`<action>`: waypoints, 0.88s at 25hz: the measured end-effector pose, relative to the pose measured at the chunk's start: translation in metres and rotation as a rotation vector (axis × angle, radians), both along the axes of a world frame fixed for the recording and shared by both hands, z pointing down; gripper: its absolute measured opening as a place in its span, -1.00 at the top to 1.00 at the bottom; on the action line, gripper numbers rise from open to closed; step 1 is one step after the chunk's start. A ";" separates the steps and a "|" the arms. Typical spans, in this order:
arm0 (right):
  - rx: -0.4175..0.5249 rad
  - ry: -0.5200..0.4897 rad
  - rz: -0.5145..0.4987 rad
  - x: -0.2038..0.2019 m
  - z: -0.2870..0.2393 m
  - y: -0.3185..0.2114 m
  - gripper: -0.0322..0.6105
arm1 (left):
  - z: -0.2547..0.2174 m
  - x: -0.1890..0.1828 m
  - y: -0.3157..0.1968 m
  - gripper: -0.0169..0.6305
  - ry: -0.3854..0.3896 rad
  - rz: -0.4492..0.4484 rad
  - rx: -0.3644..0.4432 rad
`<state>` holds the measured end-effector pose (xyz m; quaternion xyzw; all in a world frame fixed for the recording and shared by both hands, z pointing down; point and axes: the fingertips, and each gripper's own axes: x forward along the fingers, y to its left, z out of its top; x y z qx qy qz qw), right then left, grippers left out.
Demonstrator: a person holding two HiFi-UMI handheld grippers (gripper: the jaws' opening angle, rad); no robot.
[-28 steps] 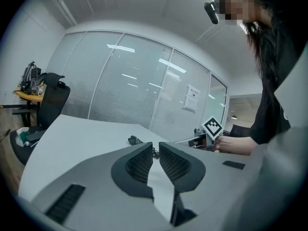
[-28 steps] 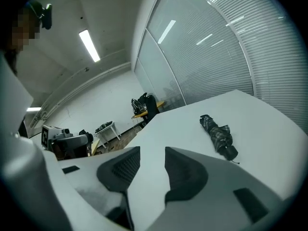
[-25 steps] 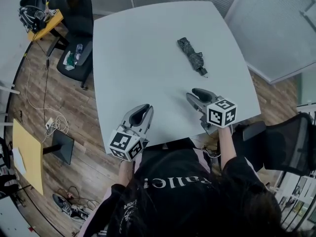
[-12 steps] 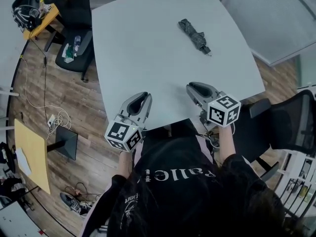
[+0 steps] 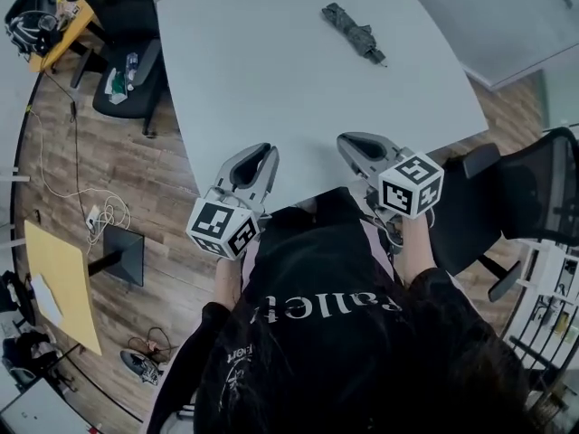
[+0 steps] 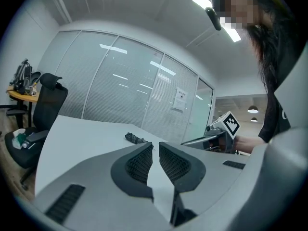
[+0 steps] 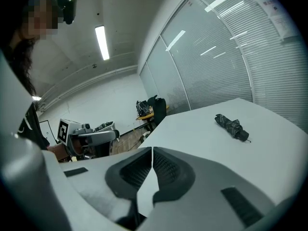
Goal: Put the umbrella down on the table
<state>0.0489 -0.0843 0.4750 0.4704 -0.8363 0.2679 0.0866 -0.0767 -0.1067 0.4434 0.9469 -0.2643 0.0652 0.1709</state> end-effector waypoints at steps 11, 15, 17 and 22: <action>-0.020 -0.011 0.026 -0.001 0.009 0.014 0.83 | 0.013 -0.004 0.007 0.77 -0.008 0.048 -0.004; -0.028 -0.008 0.011 -0.004 0.013 0.014 0.83 | 0.015 -0.007 0.005 0.77 -0.013 0.040 -0.005; -0.027 -0.009 0.006 -0.004 0.014 0.012 0.83 | 0.014 -0.006 0.003 0.77 -0.009 0.035 -0.005; -0.032 0.004 0.001 -0.002 0.014 0.010 0.83 | 0.010 -0.001 0.001 0.77 -0.001 0.035 0.001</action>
